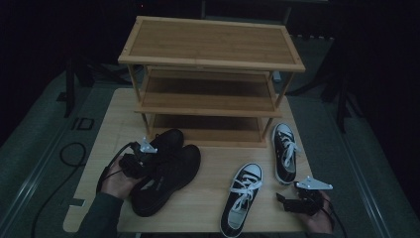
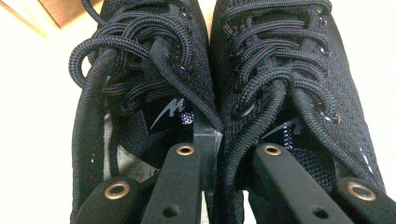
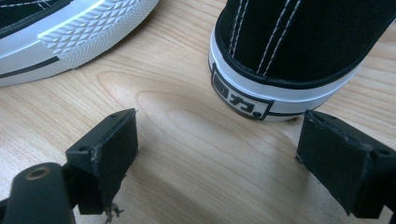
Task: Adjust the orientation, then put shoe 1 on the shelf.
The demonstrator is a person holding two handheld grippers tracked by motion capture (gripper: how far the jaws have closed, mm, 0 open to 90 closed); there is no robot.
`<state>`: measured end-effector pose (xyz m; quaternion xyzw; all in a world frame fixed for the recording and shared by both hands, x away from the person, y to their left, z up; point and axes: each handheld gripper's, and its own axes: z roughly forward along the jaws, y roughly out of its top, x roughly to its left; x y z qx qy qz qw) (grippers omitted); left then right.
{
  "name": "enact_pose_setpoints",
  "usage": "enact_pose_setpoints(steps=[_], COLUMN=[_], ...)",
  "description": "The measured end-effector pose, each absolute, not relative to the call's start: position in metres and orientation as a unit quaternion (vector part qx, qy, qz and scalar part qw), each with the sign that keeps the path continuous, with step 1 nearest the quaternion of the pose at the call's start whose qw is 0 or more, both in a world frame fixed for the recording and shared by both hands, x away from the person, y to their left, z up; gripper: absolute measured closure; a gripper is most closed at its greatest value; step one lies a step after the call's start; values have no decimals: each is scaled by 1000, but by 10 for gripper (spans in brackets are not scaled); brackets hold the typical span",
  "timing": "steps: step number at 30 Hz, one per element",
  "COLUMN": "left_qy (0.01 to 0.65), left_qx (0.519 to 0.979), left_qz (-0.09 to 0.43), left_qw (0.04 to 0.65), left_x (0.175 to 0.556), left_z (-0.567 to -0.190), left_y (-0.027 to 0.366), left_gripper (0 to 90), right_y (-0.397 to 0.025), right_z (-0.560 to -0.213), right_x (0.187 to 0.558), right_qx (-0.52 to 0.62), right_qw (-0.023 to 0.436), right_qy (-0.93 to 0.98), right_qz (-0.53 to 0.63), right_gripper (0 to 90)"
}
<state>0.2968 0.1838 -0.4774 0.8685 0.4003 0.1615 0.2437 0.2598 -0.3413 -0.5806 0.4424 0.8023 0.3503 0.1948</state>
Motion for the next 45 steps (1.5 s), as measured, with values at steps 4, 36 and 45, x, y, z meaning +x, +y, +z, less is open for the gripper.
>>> enact_pose_setpoints(steps=[4,36,45], left_qy=[401,401,403], left_qx=[869,863,863], left_qz=[161,161,162], left_qw=[242,260,258], left_x=[298,315,327], left_z=[-476,-468,-466], left_y=[180,155,146], left_gripper=[856,856,856], right_y=[-341,-341,-342], right_z=[-581,-581,-581], right_x=[260,260,260], right_qx=[442,441,441], right_qw=[195,195,195], right_qy=[803,803,803], right_qz=[350,351,350], right_gripper=[119,119,119])
